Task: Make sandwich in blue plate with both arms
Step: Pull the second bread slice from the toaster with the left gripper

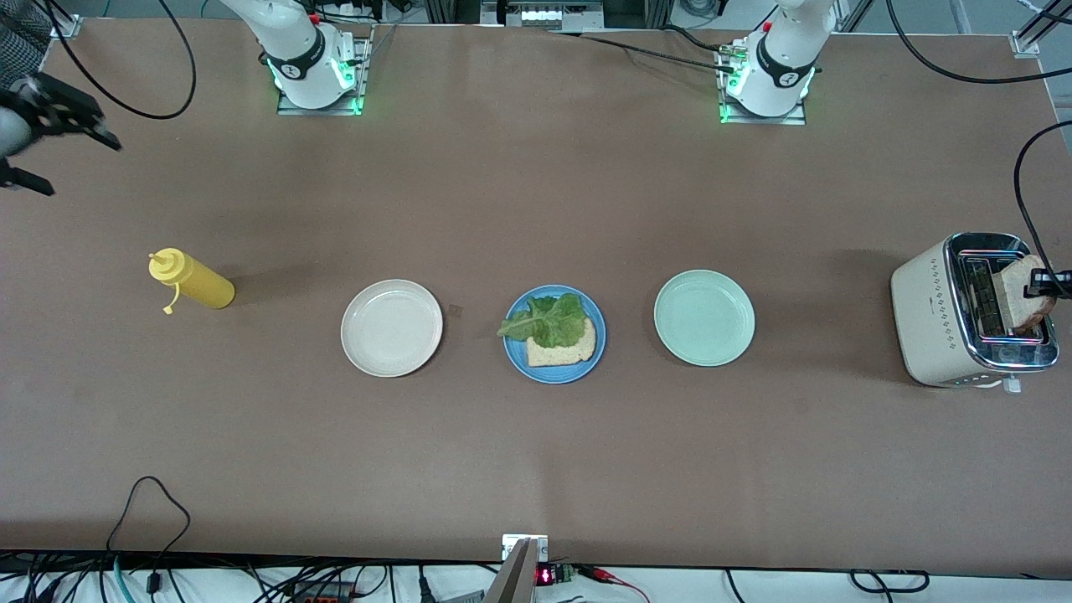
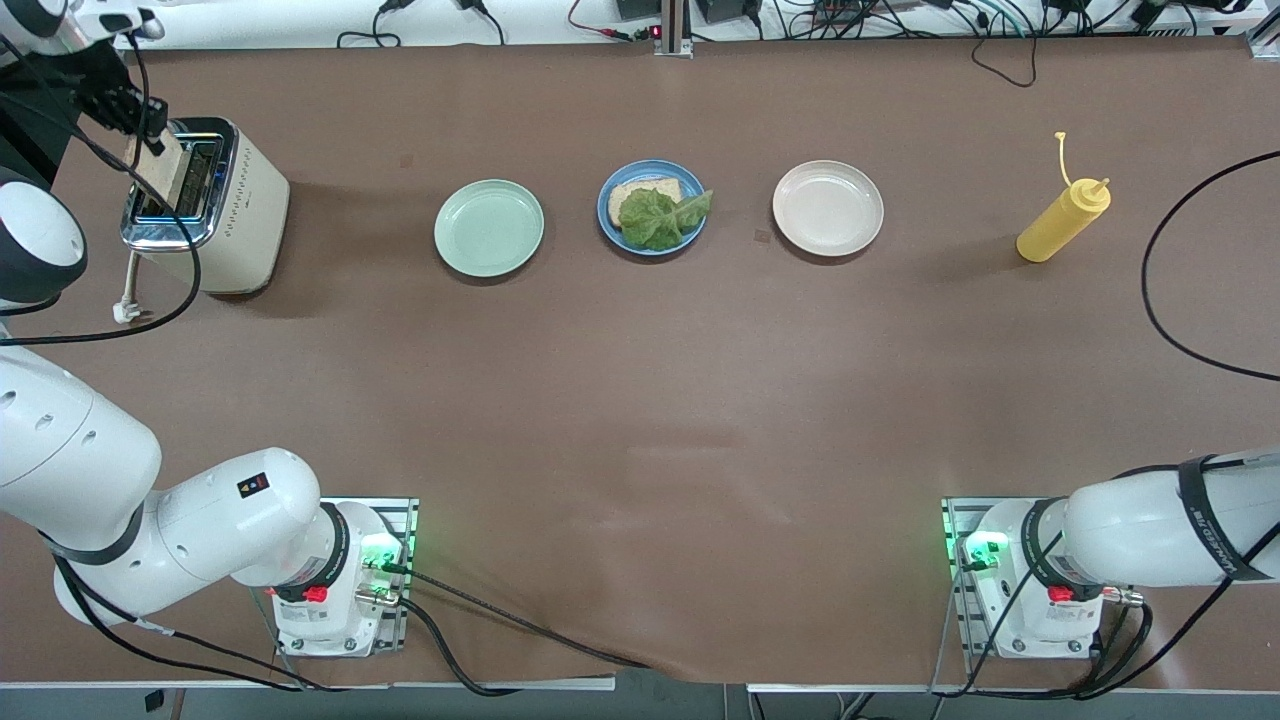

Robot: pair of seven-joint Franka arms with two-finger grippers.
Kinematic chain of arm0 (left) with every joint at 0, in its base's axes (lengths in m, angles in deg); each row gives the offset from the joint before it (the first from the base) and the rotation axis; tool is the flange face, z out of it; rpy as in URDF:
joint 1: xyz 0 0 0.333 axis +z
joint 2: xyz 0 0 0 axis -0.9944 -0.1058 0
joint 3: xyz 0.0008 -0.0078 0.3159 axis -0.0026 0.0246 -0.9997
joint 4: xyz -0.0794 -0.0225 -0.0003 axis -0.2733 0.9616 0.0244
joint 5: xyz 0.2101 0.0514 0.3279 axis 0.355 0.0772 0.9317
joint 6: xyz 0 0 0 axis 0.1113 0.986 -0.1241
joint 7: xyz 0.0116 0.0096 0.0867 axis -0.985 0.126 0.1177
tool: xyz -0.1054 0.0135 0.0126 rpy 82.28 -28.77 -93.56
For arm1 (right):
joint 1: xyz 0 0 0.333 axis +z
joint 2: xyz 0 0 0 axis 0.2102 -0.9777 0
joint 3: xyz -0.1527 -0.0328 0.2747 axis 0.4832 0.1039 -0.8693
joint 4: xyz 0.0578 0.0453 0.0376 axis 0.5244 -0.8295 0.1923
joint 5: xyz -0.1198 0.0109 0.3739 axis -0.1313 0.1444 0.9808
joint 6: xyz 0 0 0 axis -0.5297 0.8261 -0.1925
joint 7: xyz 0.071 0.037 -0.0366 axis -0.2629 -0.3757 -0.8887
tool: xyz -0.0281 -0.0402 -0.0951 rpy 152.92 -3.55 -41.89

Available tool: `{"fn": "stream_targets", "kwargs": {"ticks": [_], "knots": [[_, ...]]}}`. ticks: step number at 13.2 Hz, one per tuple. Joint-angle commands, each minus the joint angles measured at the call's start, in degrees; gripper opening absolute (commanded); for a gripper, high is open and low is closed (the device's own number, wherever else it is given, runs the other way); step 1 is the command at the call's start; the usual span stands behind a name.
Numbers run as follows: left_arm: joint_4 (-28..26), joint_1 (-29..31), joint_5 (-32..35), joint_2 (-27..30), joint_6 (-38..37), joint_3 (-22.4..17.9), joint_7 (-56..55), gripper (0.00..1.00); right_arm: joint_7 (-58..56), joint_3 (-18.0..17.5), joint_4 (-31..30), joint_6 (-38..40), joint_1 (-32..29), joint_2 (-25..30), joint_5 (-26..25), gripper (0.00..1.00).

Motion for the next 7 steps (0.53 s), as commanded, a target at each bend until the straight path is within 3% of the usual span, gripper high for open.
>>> {"fn": "stream_targets", "kwargs": {"ticks": [1,4,6,7], "knots": [[5.9,-4.7,2.6,0.5,-9.7,0.4,-2.9,0.01,14.7,1.4,-2.9,-2.4,2.2,0.0,-1.7,1.0],[11.9,-8.4,1.8,0.6,-22.1,3.3,-10.8,0.01,17.3,1.5,-2.8,-2.6,1.6,0.2,-2.6,1.0],[14.2,-8.5,1.1,0.6,-27.6,9.1,-16.1,0.0,17.5,1.4,-2.7,-3.0,-1.0,0.5,-2.4,1.0],[15.0,-9.1,1.7,0.6,-29.9,13.2,-15.9,0.09,17.4,1.5,-2.7,-4.1,-1.9,0.5,-2.4,1.0]]}}
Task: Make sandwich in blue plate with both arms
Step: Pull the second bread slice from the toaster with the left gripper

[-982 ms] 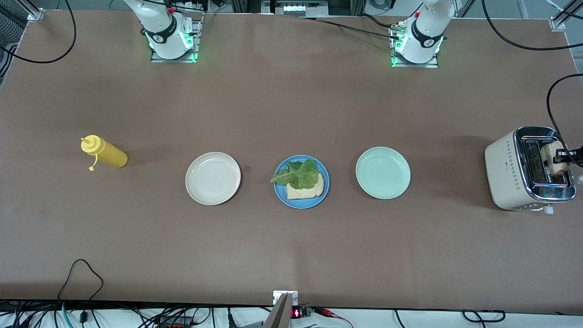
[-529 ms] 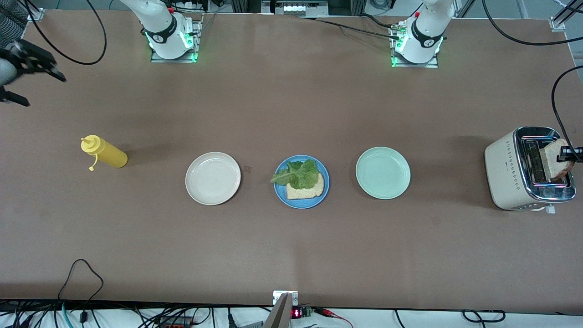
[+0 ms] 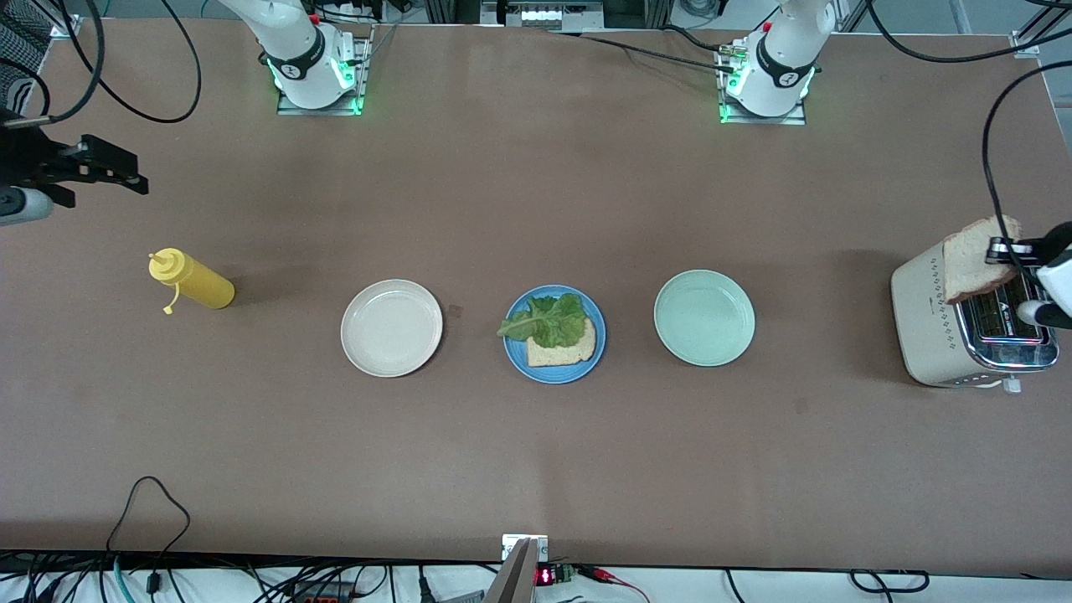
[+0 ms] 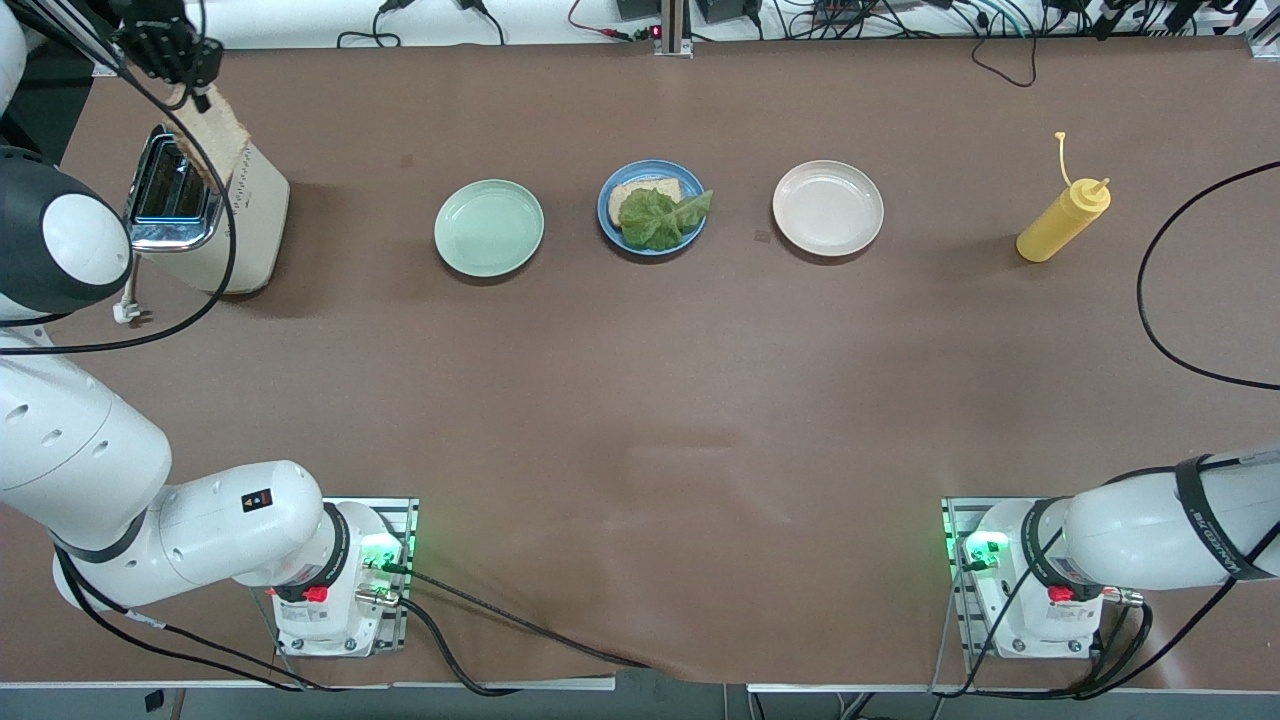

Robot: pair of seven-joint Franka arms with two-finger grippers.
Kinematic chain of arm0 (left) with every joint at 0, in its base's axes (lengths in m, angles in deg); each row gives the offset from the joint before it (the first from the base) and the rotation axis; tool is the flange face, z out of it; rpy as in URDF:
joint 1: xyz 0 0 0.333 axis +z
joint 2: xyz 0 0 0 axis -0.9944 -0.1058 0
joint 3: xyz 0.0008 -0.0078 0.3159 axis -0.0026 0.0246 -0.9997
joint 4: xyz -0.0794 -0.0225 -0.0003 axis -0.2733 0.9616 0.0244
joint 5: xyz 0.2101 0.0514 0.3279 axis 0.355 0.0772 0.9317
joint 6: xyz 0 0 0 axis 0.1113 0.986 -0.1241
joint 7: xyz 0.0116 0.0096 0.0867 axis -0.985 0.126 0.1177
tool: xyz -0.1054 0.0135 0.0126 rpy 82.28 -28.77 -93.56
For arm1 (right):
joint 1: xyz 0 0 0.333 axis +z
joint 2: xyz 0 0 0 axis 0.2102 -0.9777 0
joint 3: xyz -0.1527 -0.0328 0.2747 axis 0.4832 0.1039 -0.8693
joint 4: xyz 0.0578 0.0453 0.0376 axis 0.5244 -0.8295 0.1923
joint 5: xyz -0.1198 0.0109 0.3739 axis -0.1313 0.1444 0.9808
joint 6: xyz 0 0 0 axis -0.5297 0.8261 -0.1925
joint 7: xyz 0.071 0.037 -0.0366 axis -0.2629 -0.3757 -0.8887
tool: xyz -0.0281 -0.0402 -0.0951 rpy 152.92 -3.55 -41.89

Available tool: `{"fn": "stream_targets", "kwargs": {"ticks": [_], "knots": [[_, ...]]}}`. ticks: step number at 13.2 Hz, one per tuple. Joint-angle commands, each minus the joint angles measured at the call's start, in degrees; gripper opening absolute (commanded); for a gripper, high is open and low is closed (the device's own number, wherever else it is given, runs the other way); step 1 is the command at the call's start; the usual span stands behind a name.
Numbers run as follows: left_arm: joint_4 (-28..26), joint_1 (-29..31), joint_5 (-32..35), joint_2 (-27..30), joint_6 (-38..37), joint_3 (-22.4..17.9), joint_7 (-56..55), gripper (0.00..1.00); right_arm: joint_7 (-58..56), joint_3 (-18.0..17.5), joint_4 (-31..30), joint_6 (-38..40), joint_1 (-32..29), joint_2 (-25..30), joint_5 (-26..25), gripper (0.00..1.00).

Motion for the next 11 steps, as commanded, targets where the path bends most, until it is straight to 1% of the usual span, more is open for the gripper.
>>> {"fn": "stream_targets", "kwargs": {"ticks": [1,2,3,4,6,7,8,9,11], "knots": [[3.0,-2.0,2.2,-0.7,-7.5,9.5,-2.8,0.12,1.4,-0.2,-0.5,-1.3,-2.2,1.0,-0.6,1.0],[3.0,-3.7,1.4,-0.6,-9.0,11.5,-5.3,0.09,0.7,0.4,-0.5,-0.8,-2.2,1.1,-0.5,1.0],[3.0,-4.5,-0.1,-0.6,-9.8,12.7,-8.9,0.04,0.5,0.7,-0.8,-0.5,-2.1,1.1,-0.6,1.0],[3.2,-4.7,-3.0,-0.6,-10.1,14.1,-11.3,0.0,0.6,0.7,-0.9,0.1,-2.1,1.1,-0.8,1.0],[3.2,-6.1,-8.8,-0.8,-9.4,14.4,-17.1,0.0,0.9,0.6,-0.9,0.4,-2.2,1.1,-0.9,1.0],[3.1,-6.9,-14.1,-1.5,-8.4,14.3,-20.9,0.0,0.9,0.6,-0.9,0.4,-2.3,1.1,-0.9,1.0],[2.4,-7.1,-19.7,-2.7,-4.7,14.3,-24.7,0.0,1.0,0.6,-0.9,0.4,-2.4,1.1,-0.9,1.0],[1.5,-7.2,-24.5,-4.2,0.9,14.3,-29.5,0.0,0.9,0.6,-0.9,0.4,-2.3,1.2,-1.0,1.0],[0.5,-9.8,-30.3,-6.9,7.9,14.3,-36.0,0.0,0.9,0.5,-0.9,0.2,-2.1,1.5,-1.0,1.0]]}}
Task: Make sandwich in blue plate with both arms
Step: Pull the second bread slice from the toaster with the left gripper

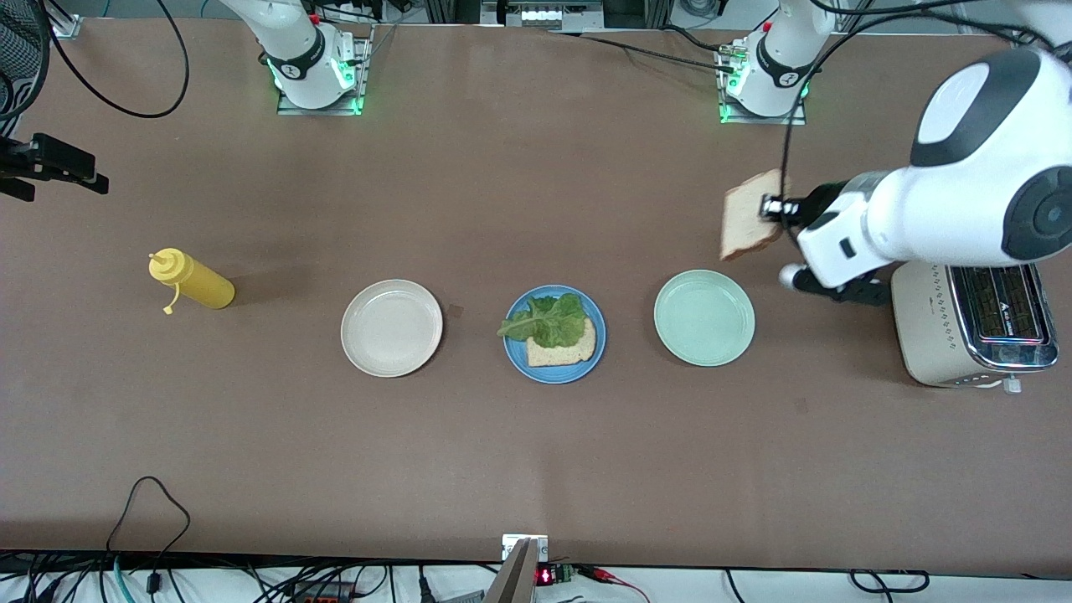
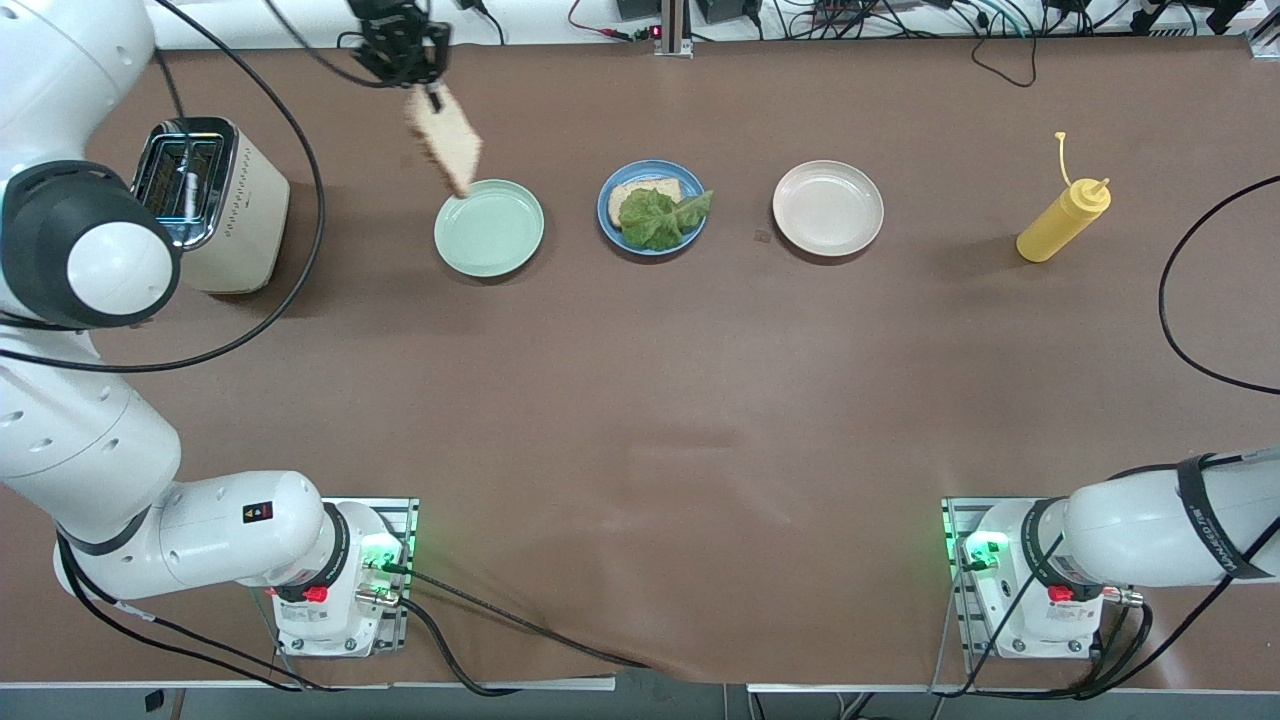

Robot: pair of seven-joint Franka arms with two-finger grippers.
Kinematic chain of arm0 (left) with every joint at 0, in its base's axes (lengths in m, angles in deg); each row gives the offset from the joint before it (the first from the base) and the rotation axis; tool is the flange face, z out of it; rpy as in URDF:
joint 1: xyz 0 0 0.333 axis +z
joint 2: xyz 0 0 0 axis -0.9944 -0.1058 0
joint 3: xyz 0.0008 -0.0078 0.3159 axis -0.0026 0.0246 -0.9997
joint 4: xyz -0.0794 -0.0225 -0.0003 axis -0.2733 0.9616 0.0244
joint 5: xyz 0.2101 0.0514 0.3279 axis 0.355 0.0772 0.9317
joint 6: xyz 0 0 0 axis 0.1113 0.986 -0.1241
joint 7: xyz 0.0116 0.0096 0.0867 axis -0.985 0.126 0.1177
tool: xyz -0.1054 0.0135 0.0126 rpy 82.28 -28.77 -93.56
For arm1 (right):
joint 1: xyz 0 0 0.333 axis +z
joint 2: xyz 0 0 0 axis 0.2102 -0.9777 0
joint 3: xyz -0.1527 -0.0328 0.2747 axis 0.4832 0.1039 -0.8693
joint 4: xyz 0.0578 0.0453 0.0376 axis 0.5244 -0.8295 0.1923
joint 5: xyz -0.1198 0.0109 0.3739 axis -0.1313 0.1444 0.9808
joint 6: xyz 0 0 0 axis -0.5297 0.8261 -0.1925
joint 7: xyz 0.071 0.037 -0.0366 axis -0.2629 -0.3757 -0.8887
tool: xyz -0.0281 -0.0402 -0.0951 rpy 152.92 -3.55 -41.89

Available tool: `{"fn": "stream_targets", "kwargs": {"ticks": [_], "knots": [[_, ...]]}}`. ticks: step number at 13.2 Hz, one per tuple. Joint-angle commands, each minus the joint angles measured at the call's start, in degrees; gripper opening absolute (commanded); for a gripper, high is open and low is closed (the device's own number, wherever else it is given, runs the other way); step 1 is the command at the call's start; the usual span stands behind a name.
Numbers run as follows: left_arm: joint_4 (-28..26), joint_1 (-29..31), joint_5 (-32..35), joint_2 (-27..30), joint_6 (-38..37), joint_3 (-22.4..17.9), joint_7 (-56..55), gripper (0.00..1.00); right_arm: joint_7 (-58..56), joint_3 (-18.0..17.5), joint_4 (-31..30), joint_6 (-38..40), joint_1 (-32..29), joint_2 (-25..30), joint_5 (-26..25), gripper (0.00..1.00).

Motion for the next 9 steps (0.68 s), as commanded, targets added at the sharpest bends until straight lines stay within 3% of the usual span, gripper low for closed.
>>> {"fn": "stream_targets", "kwargs": {"ticks": [1,5,9], "knots": [[0.2,-3.4,-7.0,-4.4,7.6,0.1,-6.4,0.0,0.9,-0.4,-0.8,0.0,0.1,1.2,-0.9,1.0],[0.1,-6.0,-18.4,-11.0,17.8,0.1,-6.1,0.01,-1.1,-0.6,-0.9,0.4,0.1,3.2,-0.9,1.0],[-1.0,-8.7,-24.4,-16.2,27.7,0.1,-1.8,0.01,-1.1,-0.6,-1.6,0.2,0.1,3.0,-0.9,1.0]]}}
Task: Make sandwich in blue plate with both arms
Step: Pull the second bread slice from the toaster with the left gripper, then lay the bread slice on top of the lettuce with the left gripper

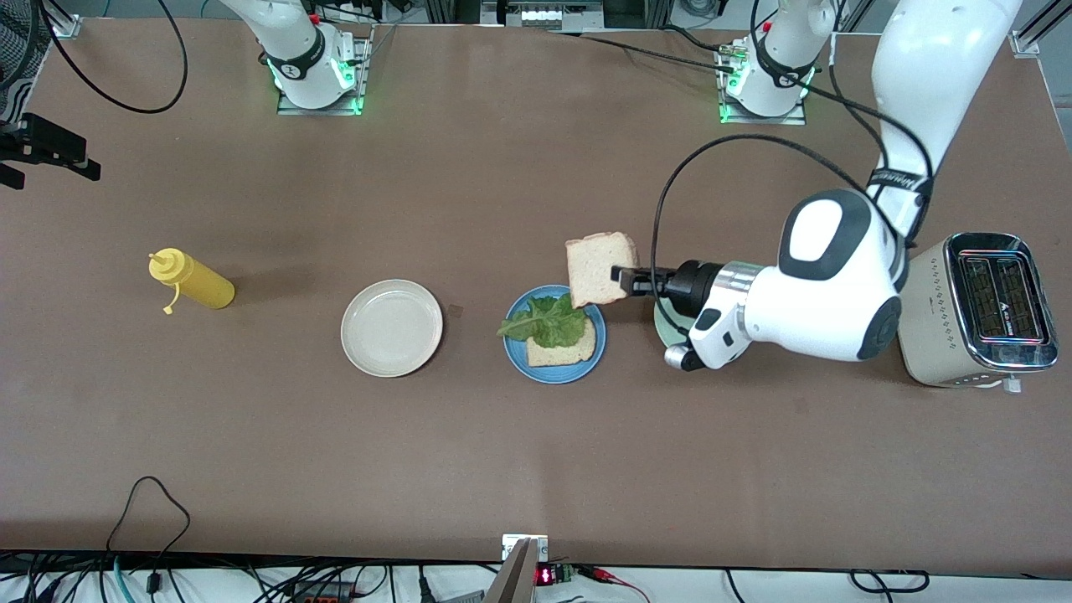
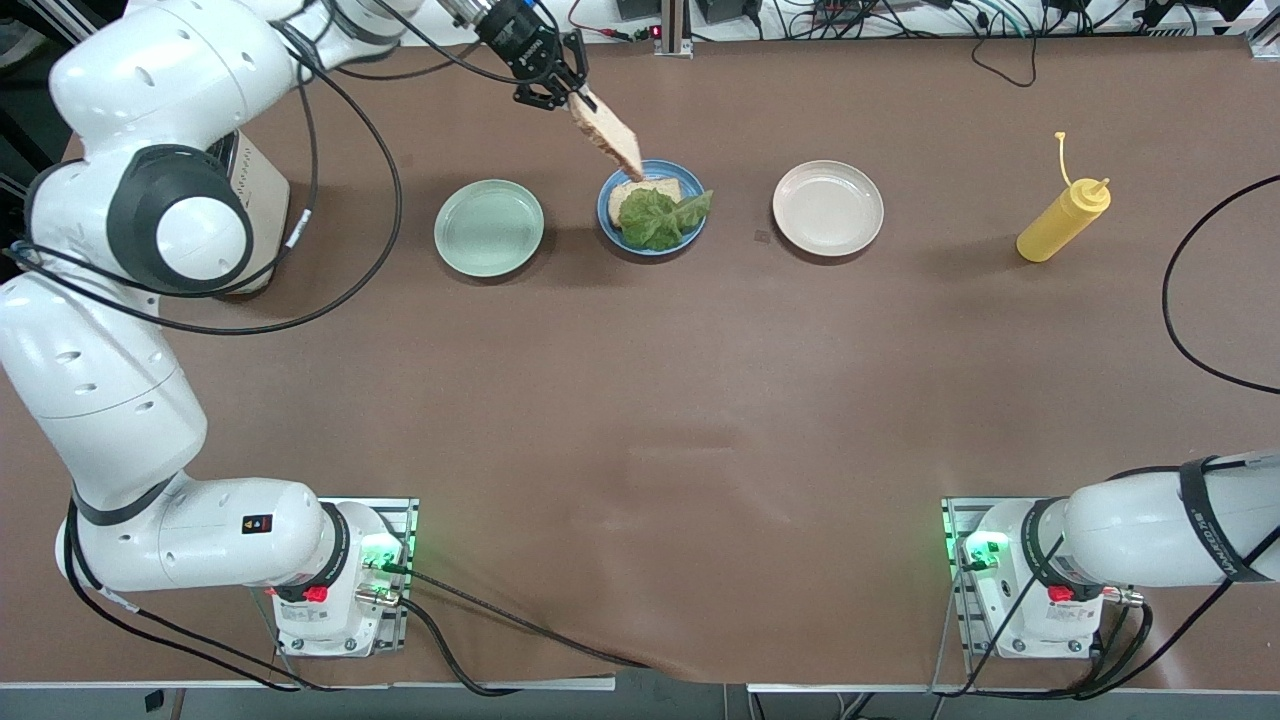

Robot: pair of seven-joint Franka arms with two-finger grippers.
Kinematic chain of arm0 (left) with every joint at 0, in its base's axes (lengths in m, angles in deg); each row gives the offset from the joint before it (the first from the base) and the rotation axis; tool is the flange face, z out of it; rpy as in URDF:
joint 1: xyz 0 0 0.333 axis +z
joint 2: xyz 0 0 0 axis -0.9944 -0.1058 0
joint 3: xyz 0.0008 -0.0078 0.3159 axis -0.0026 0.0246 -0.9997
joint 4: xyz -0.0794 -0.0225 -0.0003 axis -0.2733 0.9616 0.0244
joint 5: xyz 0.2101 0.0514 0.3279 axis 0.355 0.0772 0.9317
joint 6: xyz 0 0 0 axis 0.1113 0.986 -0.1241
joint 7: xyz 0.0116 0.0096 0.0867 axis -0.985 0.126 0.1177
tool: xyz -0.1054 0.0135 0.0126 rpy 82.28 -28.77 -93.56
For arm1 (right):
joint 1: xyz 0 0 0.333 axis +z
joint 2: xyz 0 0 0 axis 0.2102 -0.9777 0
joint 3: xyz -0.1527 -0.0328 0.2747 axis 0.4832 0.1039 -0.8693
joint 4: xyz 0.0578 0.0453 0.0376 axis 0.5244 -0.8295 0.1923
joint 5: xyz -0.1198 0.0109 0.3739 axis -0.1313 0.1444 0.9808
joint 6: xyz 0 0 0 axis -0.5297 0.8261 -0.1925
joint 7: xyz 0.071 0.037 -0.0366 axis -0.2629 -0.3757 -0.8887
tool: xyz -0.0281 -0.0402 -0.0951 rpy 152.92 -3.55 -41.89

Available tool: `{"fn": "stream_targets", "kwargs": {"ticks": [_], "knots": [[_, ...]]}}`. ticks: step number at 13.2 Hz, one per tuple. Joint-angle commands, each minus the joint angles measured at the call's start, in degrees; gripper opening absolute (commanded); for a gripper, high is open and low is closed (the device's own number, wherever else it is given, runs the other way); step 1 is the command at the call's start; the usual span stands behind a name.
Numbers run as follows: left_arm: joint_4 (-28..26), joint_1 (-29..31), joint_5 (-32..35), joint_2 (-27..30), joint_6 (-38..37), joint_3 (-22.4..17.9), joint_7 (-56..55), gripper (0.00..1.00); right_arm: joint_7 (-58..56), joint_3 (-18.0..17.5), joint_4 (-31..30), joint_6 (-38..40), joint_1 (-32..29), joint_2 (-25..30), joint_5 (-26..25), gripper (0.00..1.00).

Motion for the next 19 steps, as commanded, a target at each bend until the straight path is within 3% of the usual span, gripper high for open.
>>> {"fn": "stream_targets", "kwargs": {"ticks": [1,4,10,13,14,15,19], "knots": [[-1.8,-1.8,-5.6,-2.6,7.3,0.1,5.8,0.0,-0.5,-0.3,-1.5,-0.1,0.1,0.8,-1.3,1.0],[-7.9,-1.4,-10.8,-4.4,14.4,0.0,20.9,0.01,0.1,-0.4,-1.6,-1.5,0.0,-0.3,-2.2,1.0],[-8.0,1.1,-17.7,-14.4,16.4,-0.8,45.0,0.01,0.2,-0.5,-1.7,-3.2,0.1,-3.1,-2.7,1.0],[-7.9,1.1,-17.8,-16.0,16.6,-1.0,46.5,0.08,0.2,-0.4,-2.1,-3.6,-0.2,-3.4,-2.7,1.0],[-8.0,1.2,-18.0,-16.1,16.5,-1.0,46.5,0.32,0.2,-0.4,-2.1,-3.7,0.0,-3.4,-2.7,1.0],[-8.0,1.4,-17.5,-15.9,16.4,-1.2,46.7,0.99,0.2,-0.4,-2.1,-3.7,0.0,-3.4,-2.7,1.0],[-7.7,2.5,-14.8,-14.1,15.7,-2.0,46.5,1.0,0.2,-0.5,-2.8,-4.9,1.0,-3.4,-2.7,1.0]]}}
